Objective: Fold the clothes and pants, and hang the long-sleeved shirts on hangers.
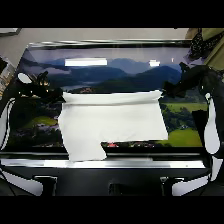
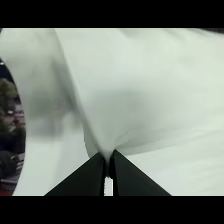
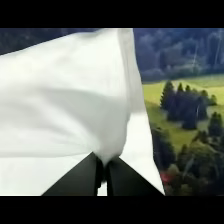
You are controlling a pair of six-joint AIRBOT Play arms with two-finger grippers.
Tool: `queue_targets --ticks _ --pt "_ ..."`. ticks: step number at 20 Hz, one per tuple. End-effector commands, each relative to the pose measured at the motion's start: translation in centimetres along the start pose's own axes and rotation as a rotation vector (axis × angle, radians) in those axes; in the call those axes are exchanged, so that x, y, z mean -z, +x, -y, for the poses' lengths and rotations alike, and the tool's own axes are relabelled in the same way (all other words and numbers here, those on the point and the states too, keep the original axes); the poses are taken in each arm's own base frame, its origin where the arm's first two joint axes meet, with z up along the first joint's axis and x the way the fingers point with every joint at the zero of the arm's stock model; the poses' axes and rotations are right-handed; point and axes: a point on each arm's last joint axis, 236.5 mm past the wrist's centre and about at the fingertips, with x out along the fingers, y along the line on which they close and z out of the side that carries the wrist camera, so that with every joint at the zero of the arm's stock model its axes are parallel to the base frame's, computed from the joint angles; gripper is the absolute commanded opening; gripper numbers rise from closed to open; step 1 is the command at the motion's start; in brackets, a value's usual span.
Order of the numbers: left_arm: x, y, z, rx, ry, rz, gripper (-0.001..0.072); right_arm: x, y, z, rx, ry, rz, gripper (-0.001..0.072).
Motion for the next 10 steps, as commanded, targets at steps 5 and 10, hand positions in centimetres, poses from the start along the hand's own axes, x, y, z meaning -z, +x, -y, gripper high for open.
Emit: queue_targets --ticks 5,10 --pt "2.3 0.4 -2.2 -0.081 -0.009 -0.105 0.0016 3.5 2.8 1.7 0.031 0.059 -0.174 0.0040" --pt "3.3 0.4 -2.2 -0.080 -0.012 -0.148 0.0016 4.5 4.3 2.3 0.035 0.081 -0.229 0.0040"
